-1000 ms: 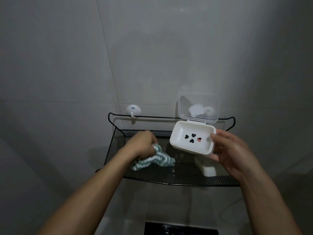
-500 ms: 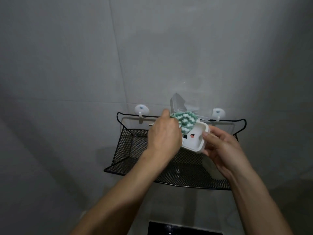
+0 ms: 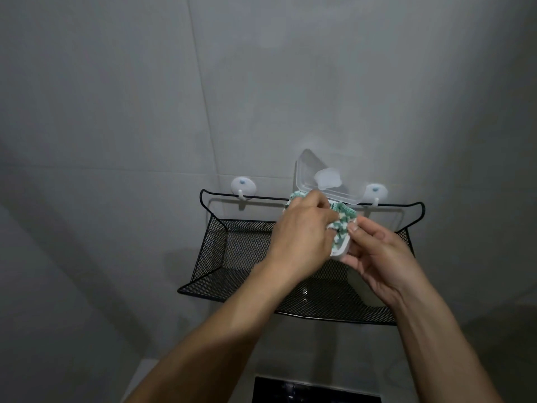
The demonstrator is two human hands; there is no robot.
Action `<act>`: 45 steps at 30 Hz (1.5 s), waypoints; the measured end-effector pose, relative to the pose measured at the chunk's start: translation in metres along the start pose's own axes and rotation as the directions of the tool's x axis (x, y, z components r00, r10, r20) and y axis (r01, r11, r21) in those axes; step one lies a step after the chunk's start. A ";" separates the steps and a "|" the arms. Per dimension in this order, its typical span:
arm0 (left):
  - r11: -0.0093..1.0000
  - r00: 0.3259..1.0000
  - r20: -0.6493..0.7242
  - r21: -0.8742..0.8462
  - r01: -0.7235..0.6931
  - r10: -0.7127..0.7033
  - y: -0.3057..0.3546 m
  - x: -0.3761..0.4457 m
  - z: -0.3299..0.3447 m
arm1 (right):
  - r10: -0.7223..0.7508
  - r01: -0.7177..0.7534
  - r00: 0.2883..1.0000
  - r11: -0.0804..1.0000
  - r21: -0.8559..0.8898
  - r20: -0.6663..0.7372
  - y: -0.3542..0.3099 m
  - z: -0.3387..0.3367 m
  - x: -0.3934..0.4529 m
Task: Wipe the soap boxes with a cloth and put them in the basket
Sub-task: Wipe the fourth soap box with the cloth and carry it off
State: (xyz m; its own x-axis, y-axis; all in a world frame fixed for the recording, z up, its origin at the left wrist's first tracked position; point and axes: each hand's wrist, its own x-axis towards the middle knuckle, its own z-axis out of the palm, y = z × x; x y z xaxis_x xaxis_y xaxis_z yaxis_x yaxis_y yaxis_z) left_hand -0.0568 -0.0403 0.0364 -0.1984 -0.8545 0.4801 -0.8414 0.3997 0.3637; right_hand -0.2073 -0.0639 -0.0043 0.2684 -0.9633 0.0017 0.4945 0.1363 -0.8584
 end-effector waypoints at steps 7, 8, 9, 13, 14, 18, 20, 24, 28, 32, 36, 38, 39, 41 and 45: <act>0.934 0.984 -0.174 0.340 0.107 -0.049 -0.006 -0.003 -0.008 | -0.016 0.016 1.000 1.000 0.006 -0.008 0.000 0.000 0.003; 0.923 0.979 -0.195 0.363 0.128 -0.059 -0.006 -0.003 -0.009 | -0.017 0.017 1.000 1.000 0.007 -0.009 0.000 0.001 0.002; 0.918 0.975 -0.211 0.370 0.144 -0.068 -0.005 -0.002 -0.009 | -0.020 0.020 1.000 1.000 0.007 -0.007 0.000 0.003 0.002; 0.954 0.978 -0.161 0.247 0.168 -0.131 0.000 -0.001 -0.005 | -0.027 0.027 1.000 1.000 -0.012 0.000 0.001 0.008 0.003; 0.966 0.983 -0.128 0.207 0.156 -0.131 0.001 -0.002 -0.004 | -0.025 0.025 1.000 0.999 -0.021 -0.001 0.001 0.008 0.003; 0.998 0.997 -0.044 0.016 0.065 -0.064 0.009 -0.005 -0.003 | -0.015 0.015 1.000 0.999 -0.034 0.003 0.001 0.006 0.003; 0.998 0.998 -0.054 -0.061 0.019 -0.022 0.012 -0.007 -0.005 | -0.010 0.010 1.000 1.000 -0.026 0.011 0.001 0.004 0.002; 0.999 0.995 -0.085 0.015 -0.053 0.054 0.013 -0.009 -0.006 | -0.015 0.017 0.999 0.999 -0.038 0.039 -0.001 0.005 0.000; 0.997 0.991 -0.122 0.060 -0.038 0.045 0.009 -0.006 -0.007 | -0.012 0.013 0.998 1.000 -0.014 0.057 -0.002 0.006 -0.002; 0.990 0.983 -0.171 0.108 0.087 -0.068 0.006 -0.003 -0.008 | -0.011 0.014 0.997 0.999 -0.032 0.075 -0.002 0.008 -0.002; 0.989 0.986 -0.166 0.136 0.053 -0.030 0.017 -0.002 -0.007 | -0.032 0.034 0.998 0.999 -0.038 0.054 -0.003 0.009 0.000; 0.999 0.994 -0.105 0.043 0.030 -0.026 0.017 -0.003 -0.008 | -0.036 0.037 0.998 0.999 -0.031 0.047 -0.007 0.007 0.001; 0.999 0.997 -0.064 0.009 0.033 -0.032 0.015 -0.003 -0.008 | -0.036 0.037 0.998 0.999 -0.028 0.045 -0.009 0.006 0.001; 0.999 0.999 0.025 -0.015 0.036 -0.036 0.012 -0.003 -0.009 | -0.035 0.036 0.999 0.999 -0.022 0.028 -0.011 0.002 0.000; 0.998 0.989 0.133 -0.043 -0.052 0.058 0.007 -0.007 -0.014 | -0.047 0.046 0.999 0.998 -0.031 -0.022 -0.014 -0.002 -0.003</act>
State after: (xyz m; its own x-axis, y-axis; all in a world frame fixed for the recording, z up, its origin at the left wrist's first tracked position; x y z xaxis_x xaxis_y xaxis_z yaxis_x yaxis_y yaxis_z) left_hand -0.0543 -0.0266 0.0470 -0.3115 -0.8666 0.3899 -0.8073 0.4578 0.3724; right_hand -0.2166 -0.0635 0.0071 0.2263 -0.9736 0.0305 0.4804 0.0843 -0.8730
